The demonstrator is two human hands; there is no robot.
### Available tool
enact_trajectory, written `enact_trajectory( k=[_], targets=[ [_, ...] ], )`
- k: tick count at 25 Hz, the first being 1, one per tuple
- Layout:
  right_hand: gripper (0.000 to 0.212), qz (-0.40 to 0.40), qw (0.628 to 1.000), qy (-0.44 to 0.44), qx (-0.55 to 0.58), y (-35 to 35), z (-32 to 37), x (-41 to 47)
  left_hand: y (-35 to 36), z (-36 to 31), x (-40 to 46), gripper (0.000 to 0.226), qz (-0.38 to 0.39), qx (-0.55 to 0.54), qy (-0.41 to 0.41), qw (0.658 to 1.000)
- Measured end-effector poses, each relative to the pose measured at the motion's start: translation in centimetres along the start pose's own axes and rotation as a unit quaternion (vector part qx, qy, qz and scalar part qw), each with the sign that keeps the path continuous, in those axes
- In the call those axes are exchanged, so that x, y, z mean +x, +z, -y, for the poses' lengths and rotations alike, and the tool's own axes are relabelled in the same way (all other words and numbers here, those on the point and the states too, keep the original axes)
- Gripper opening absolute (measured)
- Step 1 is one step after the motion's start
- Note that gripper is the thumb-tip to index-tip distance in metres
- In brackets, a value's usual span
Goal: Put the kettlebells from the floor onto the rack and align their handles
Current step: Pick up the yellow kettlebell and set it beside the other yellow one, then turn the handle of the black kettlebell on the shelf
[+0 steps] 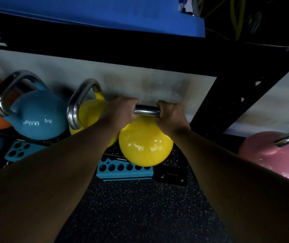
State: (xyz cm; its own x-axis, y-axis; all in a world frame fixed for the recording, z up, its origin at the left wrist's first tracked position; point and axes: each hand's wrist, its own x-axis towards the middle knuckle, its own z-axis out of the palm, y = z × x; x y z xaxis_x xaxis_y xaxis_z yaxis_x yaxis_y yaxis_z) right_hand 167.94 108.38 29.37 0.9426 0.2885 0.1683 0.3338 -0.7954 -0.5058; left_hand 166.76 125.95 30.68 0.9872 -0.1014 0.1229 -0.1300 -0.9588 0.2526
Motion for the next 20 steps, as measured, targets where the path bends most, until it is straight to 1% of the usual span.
enact_trajectory(
  k=[3, 6, 8, 10, 11, 12, 13, 16, 18, 20],
  targets=[
    [0.016, 0.035, 0.999, 0.0, -0.009, -0.3, -0.1, 0.0, -0.1, 0.1, 0.0, 0.017, 0.027, -0.01, -0.001, 1.0],
    [0.035, 0.075, 0.996, -0.024, -0.042, -1.5, 0.5, -0.3, -0.6, 0.1, -0.3, 0.024, 0.041, -0.041, -0.003, 0.998],
    [0.046, 0.068, 0.995, -0.048, -0.049, -2.6, 0.7, -1.3, -1.0, -0.6, -0.8, 0.038, 0.014, -0.042, 0.021, 0.999],
    [0.056, 0.046, 0.995, -0.067, -0.049, -3.9, 0.5, -3.0, -1.2, -1.6, -1.5, 0.061, 0.008, 0.014, 0.057, 0.998],
    [0.058, 0.037, 0.995, -0.076, -0.048, -4.6, 0.2, -4.2, -1.4, -2.3, -2.0, 0.07, 0.006, 0.046, 0.075, 0.996],
    [0.057, 0.035, 0.994, -0.086, -0.054, -5.3, -0.3, -5.4, -1.7, -3.1, -2.5, 0.073, -0.002, 0.076, 0.091, 0.993],
    [0.055, 0.037, 0.992, -0.098, -0.069, -6.0, -0.8, -6.5, -2.1, -3.8, -3.1, 0.07, -0.016, 0.104, 0.106, 0.989],
    [0.048, 0.024, 0.987, -0.115, -0.112, -9.4, -3.9, -10.9, -2.7, -7.8, -5.2, 0.045, -0.05, 0.166, 0.148, 0.974],
    [0.044, 0.022, 0.987, -0.101, -0.126, -12.3, -7.0, -13.9, -2.3, -11.8, -6.5, 0.035, -0.034, 0.196, 0.179, 0.964],
    [0.042, 0.031, 0.983, -0.088, -0.158, -15.7, -10.9, -17.4, -1.1, -17.0, -7.4, 0.032, -0.011, 0.22, 0.21, 0.953]
  ],
)
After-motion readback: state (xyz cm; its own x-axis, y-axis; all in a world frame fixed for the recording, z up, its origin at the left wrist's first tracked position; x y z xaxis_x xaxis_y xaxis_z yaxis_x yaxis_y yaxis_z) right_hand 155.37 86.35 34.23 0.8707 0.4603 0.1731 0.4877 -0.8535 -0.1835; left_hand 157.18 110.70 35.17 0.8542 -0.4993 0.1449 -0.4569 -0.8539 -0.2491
